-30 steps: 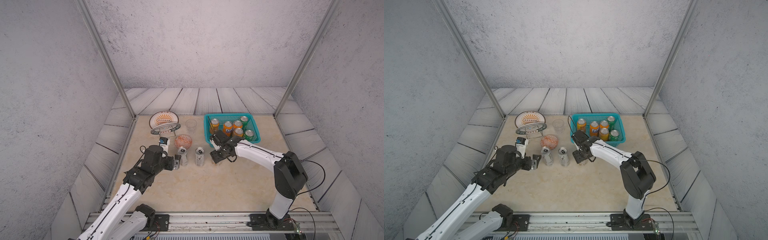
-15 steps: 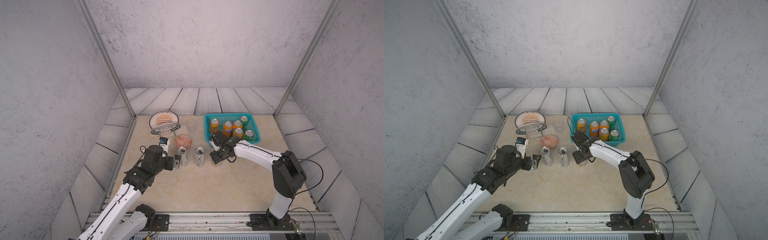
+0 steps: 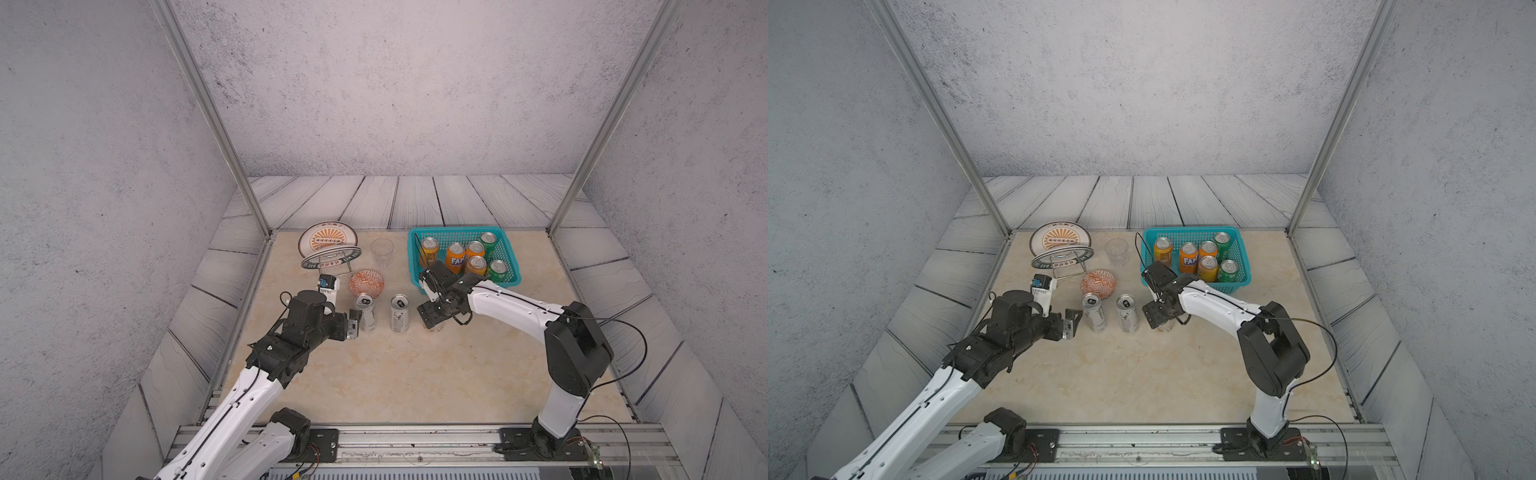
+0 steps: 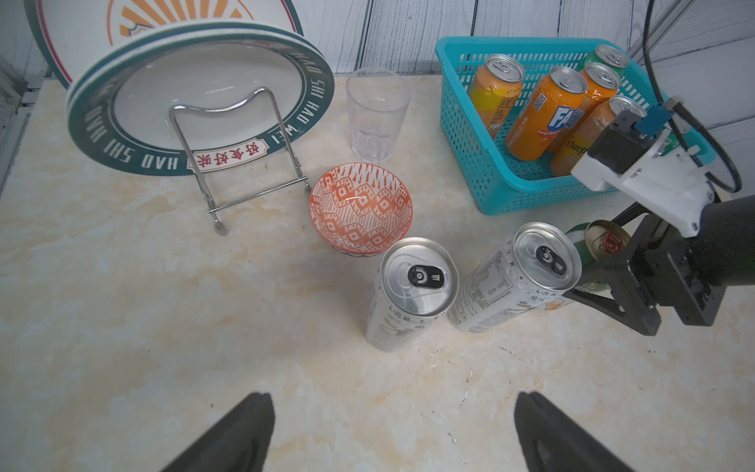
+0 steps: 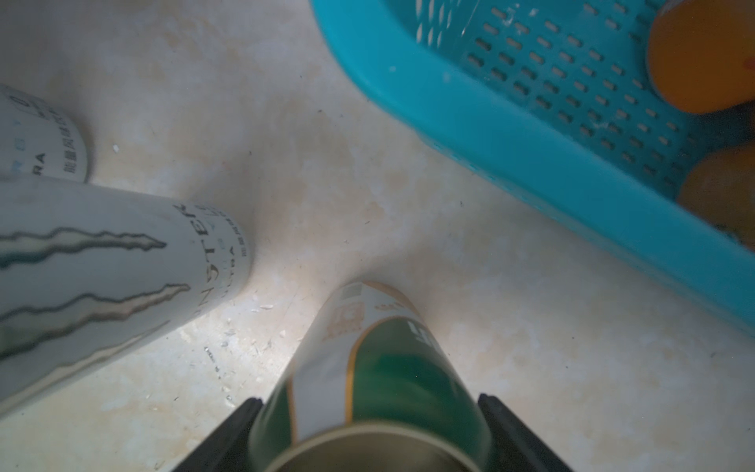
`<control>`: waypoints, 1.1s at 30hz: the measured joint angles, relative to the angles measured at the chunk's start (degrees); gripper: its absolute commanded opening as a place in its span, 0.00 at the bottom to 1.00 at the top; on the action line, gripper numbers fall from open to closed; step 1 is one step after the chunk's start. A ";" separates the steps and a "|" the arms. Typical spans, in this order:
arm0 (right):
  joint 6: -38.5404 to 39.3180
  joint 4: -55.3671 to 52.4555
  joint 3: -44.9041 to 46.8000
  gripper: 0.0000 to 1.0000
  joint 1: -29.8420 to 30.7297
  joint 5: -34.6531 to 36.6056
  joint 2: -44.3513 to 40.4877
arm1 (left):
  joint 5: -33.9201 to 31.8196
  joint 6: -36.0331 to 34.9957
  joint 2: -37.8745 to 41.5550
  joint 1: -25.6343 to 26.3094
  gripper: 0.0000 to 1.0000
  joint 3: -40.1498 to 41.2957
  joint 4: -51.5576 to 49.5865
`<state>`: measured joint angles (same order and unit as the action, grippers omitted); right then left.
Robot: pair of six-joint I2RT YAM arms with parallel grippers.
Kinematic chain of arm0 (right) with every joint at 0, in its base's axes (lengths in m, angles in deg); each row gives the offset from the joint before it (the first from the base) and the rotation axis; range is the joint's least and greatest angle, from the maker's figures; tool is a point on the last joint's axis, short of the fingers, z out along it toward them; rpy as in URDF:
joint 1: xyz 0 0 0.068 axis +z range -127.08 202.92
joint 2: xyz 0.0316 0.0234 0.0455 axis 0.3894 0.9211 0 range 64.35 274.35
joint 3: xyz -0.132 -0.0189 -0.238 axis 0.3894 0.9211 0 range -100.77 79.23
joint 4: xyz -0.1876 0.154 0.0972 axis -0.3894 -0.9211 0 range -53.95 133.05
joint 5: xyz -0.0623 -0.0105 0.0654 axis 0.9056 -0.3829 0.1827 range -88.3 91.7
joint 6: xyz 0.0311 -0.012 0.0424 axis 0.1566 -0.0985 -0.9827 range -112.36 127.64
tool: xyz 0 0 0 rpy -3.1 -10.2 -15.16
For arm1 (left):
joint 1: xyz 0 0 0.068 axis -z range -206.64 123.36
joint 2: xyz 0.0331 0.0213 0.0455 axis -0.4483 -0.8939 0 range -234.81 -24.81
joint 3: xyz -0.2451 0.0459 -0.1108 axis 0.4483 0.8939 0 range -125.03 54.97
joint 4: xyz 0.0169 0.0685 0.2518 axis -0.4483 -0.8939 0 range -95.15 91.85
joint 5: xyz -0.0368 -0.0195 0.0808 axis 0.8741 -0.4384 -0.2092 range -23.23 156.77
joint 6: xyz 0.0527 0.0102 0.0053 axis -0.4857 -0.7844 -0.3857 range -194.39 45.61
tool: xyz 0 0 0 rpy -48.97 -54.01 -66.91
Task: Take out the drinks from the basket
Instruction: Place the drink at the center of the board, then pick up the drink from the basket.
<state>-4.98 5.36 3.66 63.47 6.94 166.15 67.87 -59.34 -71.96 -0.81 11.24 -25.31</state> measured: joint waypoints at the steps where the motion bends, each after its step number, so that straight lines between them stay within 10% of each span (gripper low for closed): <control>1: 0.04 -0.24 0.00 0.90 0.00 0.02 -0.13 | 0.00 -0.02 -0.02 0.00 0.99 0.00 0.00; 18: 4.17 -5.03 -4.02 0.99 -2.01 4.28 -14.80 | -1.22 -1.31 0.04 0.00 0.99 -1.11 -2.25; 33: 9.31 -7.87 -11.34 0.98 -23.89 3.93 -12.22 | -1.99 -2.03 0.70 0.00 0.99 -1.40 -2.89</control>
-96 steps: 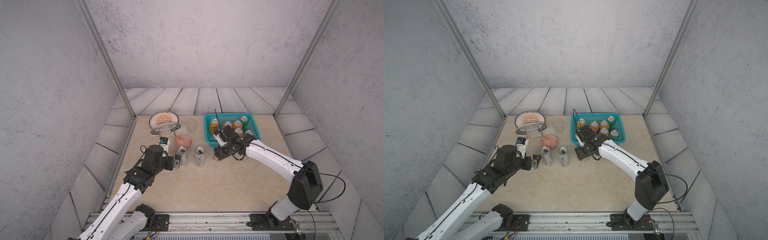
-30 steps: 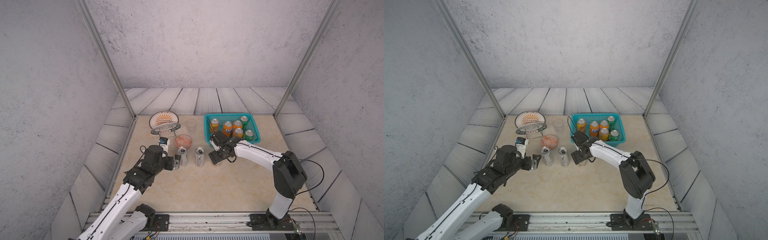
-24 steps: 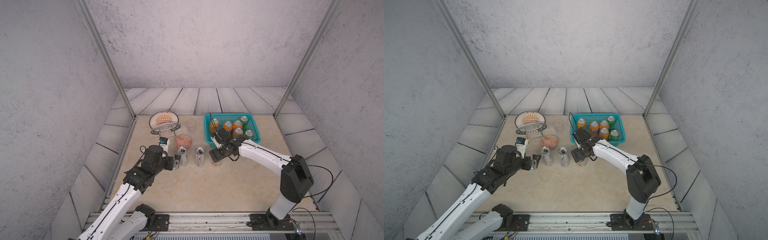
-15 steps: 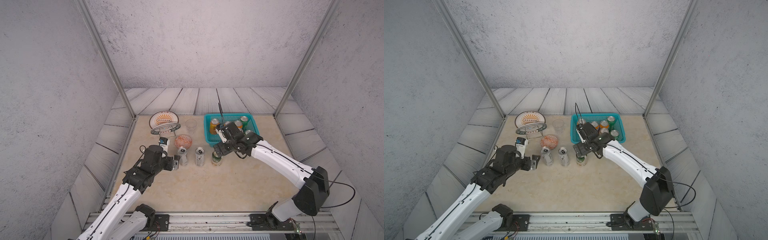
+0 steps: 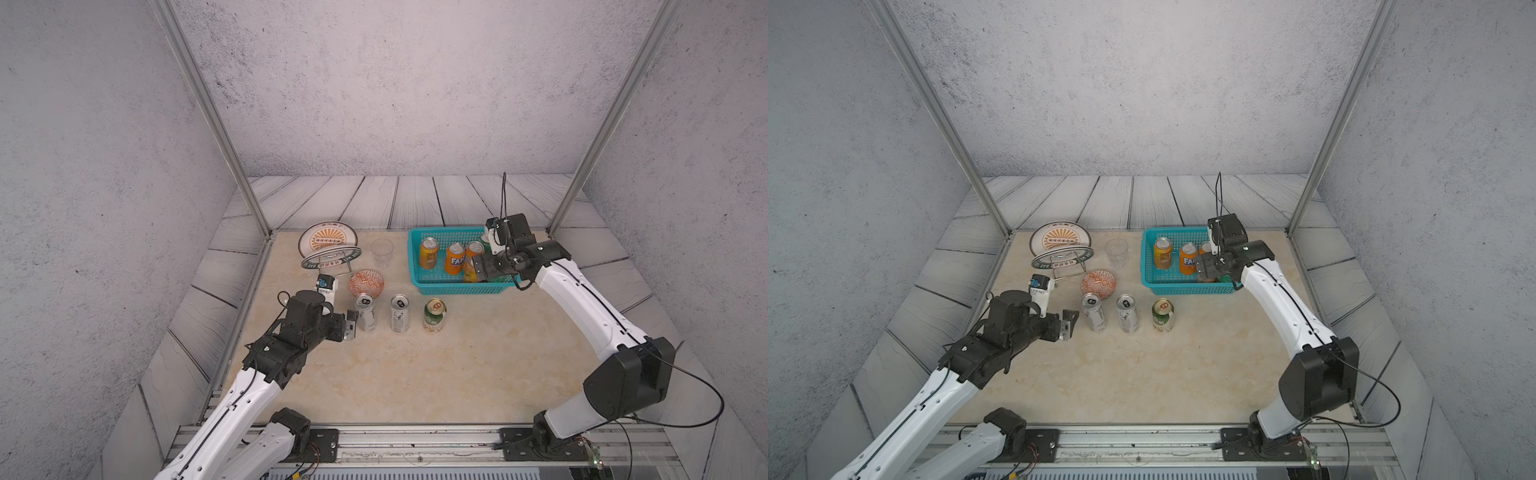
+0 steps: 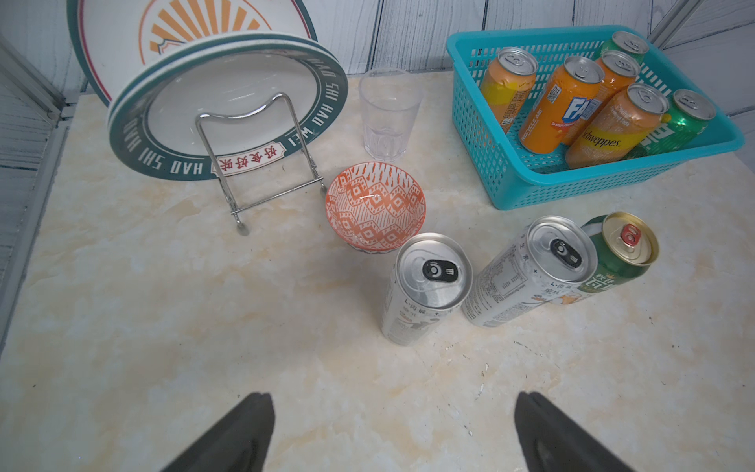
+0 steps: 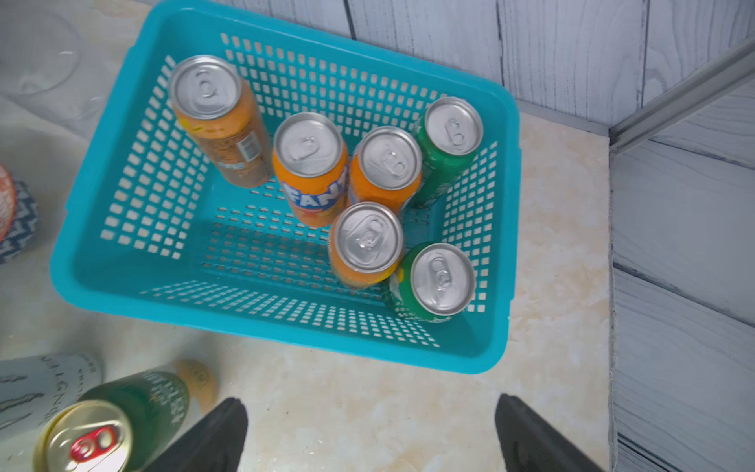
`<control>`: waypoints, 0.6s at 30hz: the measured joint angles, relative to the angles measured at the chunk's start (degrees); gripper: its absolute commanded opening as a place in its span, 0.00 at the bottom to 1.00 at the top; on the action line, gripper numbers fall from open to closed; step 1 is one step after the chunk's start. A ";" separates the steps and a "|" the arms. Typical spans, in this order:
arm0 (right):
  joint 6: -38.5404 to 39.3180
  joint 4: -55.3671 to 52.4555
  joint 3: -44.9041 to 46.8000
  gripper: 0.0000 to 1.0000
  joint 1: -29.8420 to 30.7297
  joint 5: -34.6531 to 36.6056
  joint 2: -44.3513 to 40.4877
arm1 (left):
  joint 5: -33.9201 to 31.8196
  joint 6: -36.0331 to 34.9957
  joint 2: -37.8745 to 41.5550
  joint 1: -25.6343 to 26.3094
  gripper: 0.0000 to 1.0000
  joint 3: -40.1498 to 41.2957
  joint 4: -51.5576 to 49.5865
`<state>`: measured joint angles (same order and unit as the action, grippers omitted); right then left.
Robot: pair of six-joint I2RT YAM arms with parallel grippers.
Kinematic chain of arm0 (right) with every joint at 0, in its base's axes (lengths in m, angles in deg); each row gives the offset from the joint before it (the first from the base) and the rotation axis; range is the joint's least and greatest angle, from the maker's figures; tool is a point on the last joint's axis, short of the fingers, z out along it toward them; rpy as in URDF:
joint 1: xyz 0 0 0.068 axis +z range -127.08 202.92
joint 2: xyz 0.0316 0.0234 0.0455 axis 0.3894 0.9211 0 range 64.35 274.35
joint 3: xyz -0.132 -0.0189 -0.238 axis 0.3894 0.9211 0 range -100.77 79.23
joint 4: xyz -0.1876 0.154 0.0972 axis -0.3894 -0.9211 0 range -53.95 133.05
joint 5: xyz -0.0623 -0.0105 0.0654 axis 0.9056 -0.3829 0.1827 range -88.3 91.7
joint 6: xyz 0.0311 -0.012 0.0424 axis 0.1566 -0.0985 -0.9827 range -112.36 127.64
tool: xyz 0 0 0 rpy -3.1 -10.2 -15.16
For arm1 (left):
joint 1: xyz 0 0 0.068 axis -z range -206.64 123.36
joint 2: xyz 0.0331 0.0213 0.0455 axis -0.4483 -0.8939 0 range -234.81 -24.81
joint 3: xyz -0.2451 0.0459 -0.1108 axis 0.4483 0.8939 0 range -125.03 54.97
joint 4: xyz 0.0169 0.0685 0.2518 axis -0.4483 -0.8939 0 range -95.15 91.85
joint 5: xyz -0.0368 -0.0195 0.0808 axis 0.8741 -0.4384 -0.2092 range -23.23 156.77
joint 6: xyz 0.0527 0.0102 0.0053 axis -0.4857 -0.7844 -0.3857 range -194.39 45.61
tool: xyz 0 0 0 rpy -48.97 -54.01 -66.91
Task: Take out the drinks from the basket
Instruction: Pick up the drink from the basket.
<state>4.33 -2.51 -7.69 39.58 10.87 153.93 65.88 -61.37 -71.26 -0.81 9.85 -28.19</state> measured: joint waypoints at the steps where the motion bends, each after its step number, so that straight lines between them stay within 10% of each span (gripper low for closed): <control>1: 0.02 0.07 -0.35 0.97 -1.22 -0.59 0.87 | 0.00 -0.02 0.07 0.00 0.99 0.00 0.00; 18: 1.09 -1.33 -7.32 0.91 -9.49 -6.29 16.74 | 0.02 0.04 1.05 0.00 0.99 0.00 0.00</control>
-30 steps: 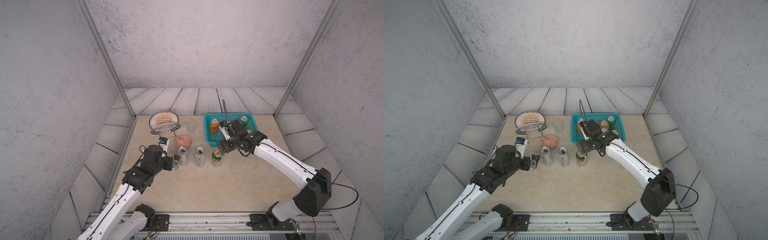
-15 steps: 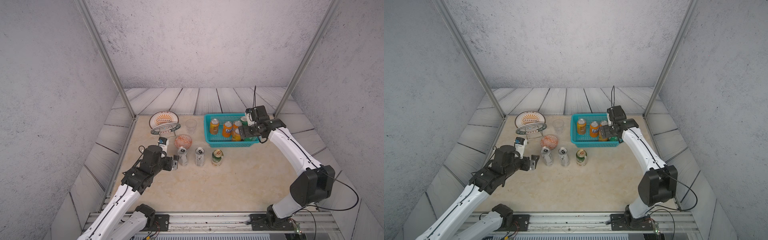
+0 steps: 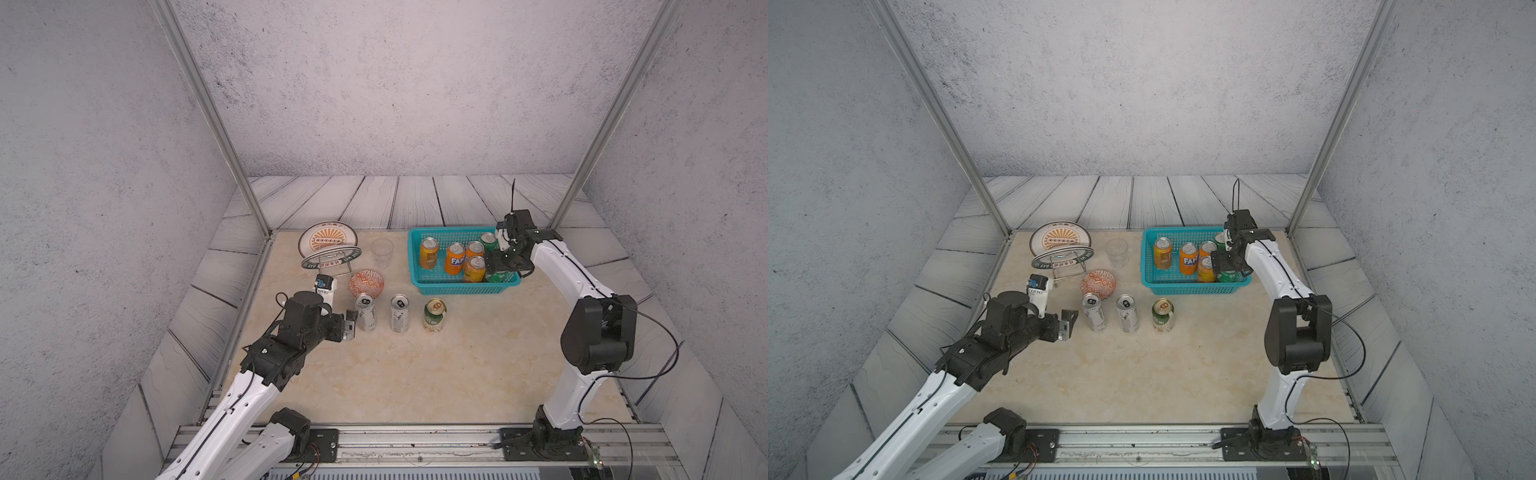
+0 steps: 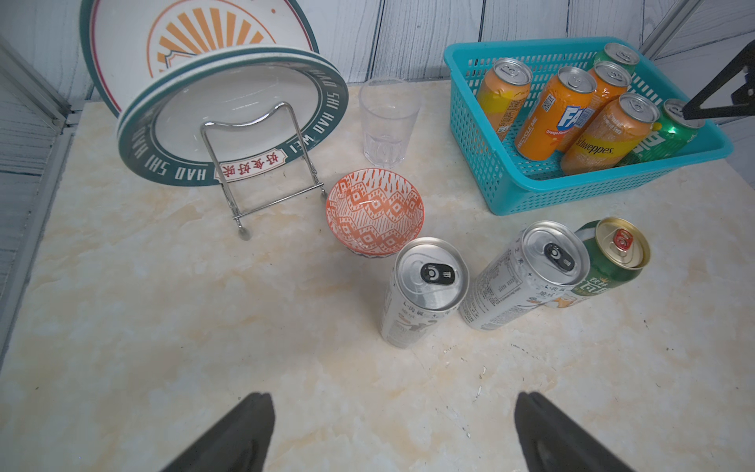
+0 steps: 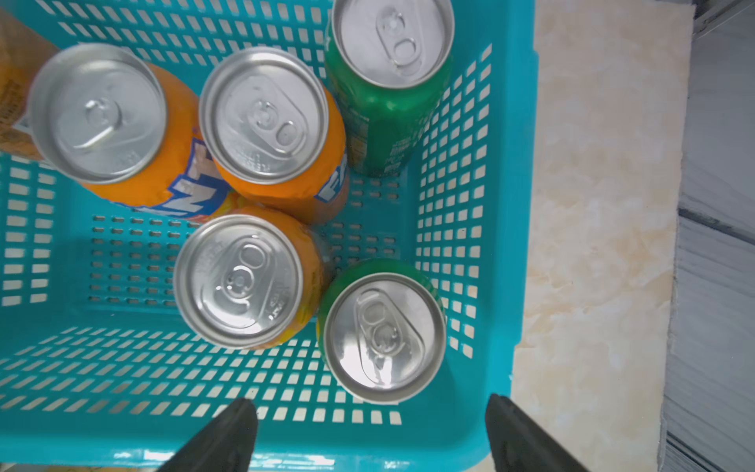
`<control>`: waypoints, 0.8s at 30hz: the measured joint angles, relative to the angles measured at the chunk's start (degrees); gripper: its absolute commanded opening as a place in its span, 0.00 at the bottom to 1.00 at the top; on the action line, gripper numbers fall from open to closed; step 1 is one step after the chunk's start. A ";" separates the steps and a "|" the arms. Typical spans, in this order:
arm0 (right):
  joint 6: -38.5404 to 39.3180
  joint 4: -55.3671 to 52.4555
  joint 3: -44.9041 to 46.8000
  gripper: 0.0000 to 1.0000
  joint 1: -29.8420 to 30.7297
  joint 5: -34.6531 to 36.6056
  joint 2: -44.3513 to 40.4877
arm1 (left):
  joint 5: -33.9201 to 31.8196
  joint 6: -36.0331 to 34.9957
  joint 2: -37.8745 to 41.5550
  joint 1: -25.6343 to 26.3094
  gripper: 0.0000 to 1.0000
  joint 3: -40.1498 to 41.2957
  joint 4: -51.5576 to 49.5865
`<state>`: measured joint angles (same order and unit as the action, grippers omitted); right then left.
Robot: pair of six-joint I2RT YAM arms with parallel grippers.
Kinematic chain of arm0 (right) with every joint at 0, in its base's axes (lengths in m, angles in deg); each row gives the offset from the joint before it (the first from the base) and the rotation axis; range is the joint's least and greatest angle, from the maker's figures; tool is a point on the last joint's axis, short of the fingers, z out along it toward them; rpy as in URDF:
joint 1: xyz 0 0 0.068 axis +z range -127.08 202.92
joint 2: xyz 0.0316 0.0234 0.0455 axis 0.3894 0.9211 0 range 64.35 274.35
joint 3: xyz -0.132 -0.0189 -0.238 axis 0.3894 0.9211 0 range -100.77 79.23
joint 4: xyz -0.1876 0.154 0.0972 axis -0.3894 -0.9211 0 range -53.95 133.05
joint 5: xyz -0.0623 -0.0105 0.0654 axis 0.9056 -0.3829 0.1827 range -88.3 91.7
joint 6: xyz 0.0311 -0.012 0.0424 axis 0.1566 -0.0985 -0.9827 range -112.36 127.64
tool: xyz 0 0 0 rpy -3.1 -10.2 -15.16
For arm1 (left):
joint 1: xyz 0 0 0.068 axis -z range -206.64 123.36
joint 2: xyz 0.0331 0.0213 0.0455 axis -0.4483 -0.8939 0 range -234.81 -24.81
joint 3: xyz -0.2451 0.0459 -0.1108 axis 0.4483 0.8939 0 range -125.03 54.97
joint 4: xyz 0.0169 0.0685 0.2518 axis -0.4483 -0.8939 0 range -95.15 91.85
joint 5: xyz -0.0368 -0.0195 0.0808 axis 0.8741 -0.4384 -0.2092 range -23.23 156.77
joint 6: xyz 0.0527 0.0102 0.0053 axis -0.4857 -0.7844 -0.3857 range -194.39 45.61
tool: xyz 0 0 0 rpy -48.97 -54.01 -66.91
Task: Take out the drinks from the basket
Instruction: Pick up the drink from the basket.
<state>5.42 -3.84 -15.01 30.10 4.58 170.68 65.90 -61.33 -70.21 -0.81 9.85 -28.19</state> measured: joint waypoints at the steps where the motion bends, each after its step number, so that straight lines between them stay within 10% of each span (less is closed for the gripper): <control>1: 0.13 -0.04 -0.11 0.90 -0.15 0.00 0.61 | -0.02 0.00 0.00 0.00 0.99 0.00 0.00; 24: 1.90 0.15 -2.84 0.78 -1.68 -1.31 9.64 | -0.44 0.00 0.00 0.00 0.99 0.00 0.00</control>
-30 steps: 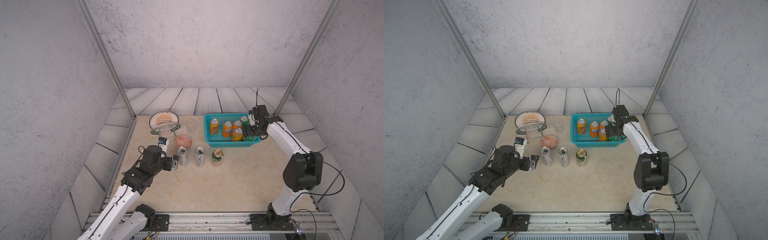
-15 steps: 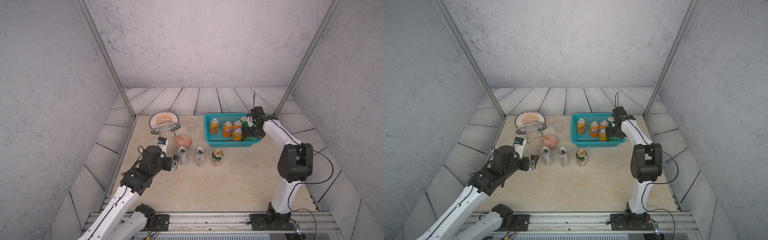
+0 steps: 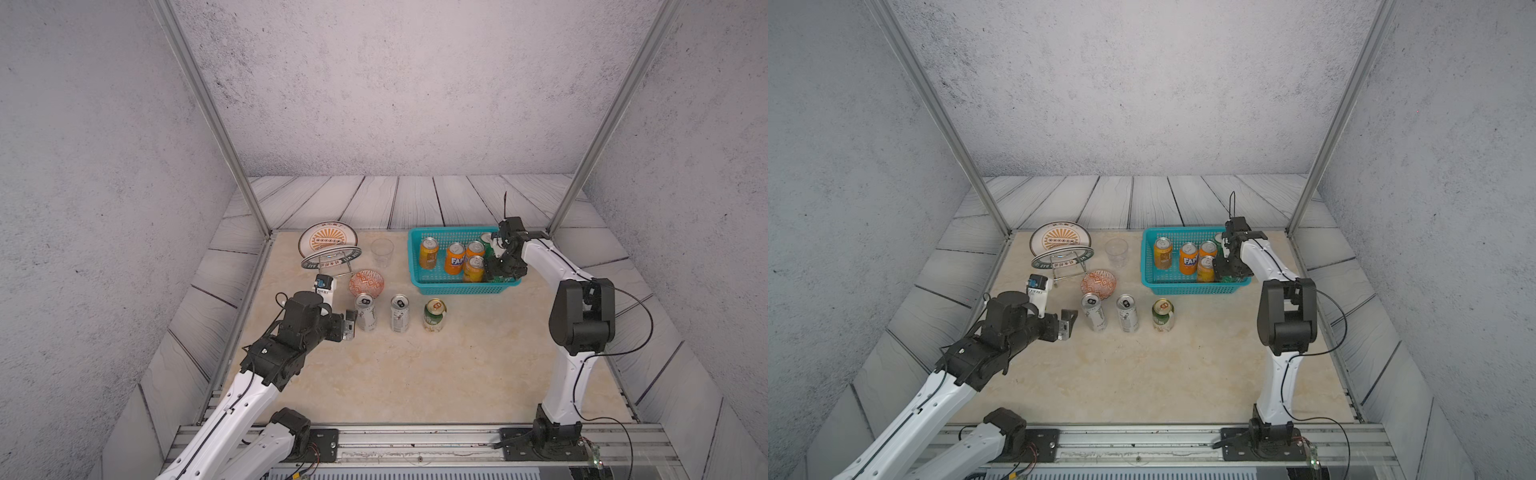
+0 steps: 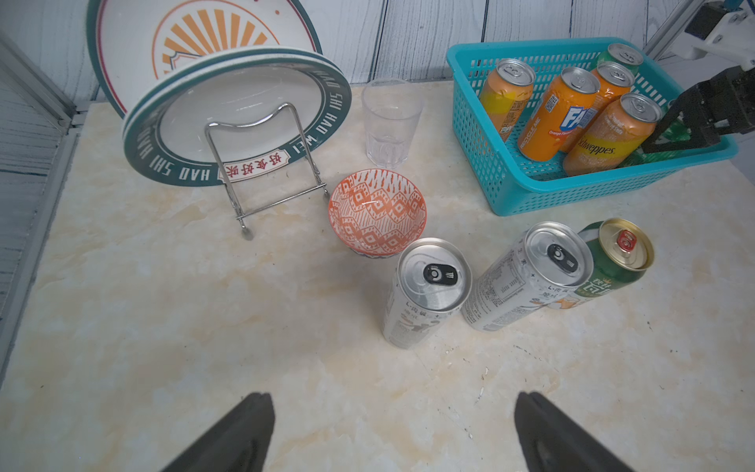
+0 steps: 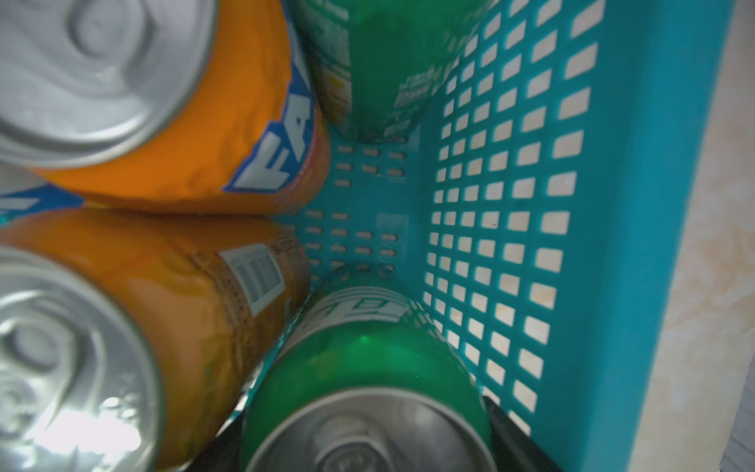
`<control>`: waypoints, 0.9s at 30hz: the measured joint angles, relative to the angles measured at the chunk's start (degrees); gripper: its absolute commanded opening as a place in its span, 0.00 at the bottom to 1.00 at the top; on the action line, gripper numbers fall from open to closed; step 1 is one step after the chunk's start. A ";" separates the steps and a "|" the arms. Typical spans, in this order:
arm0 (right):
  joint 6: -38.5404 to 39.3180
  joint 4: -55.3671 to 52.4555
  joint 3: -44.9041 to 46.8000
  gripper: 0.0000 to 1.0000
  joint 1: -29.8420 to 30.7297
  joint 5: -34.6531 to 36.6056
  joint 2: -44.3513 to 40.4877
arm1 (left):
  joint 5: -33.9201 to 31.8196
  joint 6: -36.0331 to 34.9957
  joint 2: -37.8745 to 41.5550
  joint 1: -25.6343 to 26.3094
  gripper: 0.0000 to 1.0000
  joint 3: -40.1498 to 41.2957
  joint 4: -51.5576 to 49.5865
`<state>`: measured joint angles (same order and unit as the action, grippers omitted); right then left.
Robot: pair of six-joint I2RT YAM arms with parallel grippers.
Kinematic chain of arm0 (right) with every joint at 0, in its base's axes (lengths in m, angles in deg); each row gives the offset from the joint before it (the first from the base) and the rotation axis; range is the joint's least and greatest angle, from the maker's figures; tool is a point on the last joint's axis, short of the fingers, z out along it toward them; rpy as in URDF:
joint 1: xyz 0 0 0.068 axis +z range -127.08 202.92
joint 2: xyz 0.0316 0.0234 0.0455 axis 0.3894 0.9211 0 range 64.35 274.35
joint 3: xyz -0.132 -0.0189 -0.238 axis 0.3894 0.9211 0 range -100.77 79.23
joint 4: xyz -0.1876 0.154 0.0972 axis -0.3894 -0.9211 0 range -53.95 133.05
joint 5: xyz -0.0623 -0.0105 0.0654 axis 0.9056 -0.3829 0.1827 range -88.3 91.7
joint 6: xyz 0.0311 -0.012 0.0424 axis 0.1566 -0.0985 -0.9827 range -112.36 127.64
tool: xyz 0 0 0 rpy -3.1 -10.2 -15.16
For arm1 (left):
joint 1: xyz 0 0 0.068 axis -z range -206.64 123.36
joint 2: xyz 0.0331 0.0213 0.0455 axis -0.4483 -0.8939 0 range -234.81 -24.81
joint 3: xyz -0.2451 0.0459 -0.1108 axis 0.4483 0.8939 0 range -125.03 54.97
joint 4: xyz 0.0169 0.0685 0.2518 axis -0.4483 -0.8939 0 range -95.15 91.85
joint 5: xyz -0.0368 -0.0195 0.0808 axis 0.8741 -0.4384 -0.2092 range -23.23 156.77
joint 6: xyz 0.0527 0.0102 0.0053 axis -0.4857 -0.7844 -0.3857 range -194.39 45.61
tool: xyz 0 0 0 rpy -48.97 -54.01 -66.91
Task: Take out the drinks from the basket
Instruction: Pick up the drink from the basket.
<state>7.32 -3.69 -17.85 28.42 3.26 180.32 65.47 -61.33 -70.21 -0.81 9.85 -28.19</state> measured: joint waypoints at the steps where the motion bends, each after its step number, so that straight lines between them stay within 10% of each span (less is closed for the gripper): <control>1: 0.07 0.07 -0.11 0.78 -0.02 0.00 0.28 | -0.02 0.00 0.00 0.00 0.99 0.00 0.00; 27: 0.68 0.24 -0.98 0.62 -0.04 -0.57 2.14 | -0.59 0.00 -0.55 0.00 0.99 0.00 0.04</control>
<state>8.00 -3.45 -18.84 28.37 2.70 182.46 64.88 -61.33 -70.76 -0.81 9.85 -28.15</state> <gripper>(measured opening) 0.707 0.986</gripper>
